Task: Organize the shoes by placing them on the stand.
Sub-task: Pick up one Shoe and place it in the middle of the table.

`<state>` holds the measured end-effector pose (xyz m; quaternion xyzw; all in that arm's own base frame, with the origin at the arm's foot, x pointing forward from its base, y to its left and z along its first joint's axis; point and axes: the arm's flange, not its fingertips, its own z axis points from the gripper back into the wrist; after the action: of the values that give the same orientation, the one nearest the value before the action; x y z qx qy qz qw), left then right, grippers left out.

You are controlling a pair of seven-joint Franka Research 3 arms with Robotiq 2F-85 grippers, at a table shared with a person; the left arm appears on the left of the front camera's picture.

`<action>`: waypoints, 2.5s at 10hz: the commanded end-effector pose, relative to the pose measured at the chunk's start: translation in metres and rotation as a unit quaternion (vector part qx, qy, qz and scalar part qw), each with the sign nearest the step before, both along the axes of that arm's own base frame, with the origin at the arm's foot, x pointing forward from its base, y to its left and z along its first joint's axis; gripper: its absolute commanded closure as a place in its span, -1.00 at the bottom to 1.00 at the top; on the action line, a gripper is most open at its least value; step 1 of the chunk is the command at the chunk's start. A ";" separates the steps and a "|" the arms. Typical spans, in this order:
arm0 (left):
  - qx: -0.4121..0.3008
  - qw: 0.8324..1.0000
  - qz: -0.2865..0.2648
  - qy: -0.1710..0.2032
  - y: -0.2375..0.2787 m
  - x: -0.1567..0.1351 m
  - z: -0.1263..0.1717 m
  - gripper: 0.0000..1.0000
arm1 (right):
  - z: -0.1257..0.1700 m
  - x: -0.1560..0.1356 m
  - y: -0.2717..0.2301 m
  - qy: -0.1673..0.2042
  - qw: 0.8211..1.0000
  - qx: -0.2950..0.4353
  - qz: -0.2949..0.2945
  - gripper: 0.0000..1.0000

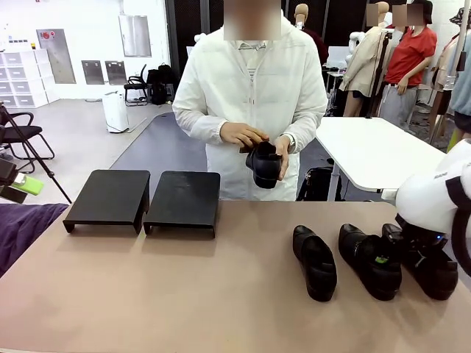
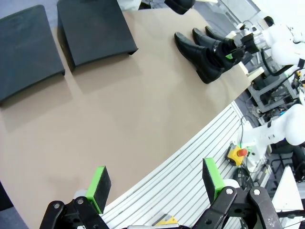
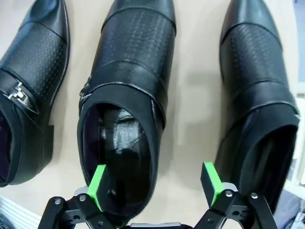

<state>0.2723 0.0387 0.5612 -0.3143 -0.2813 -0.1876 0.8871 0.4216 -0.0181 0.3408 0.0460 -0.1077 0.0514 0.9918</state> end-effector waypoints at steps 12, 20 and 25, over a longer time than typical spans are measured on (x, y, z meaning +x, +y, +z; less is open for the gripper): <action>-0.009 1.000 -0.009 -0.006 0.000 0.001 0.000 -1.00 | 0.010 0.019 -0.001 -0.004 1.000 0.015 0.020 1.00; -0.009 1.000 -0.009 -0.006 0.000 0.001 0.000 -1.00 | 0.200 -0.096 0.034 -0.094 0.988 -0.051 -0.111 1.00; -0.009 1.000 -0.009 -0.006 0.000 0.001 0.000 -1.00 | 0.207 -0.103 0.035 -0.090 0.991 -0.034 -0.091 1.00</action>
<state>0.2723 0.0389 0.5610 -0.3142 -0.2811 -0.1877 0.8872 0.3252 0.0165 0.5386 0.0013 -0.1843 -0.0293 0.9824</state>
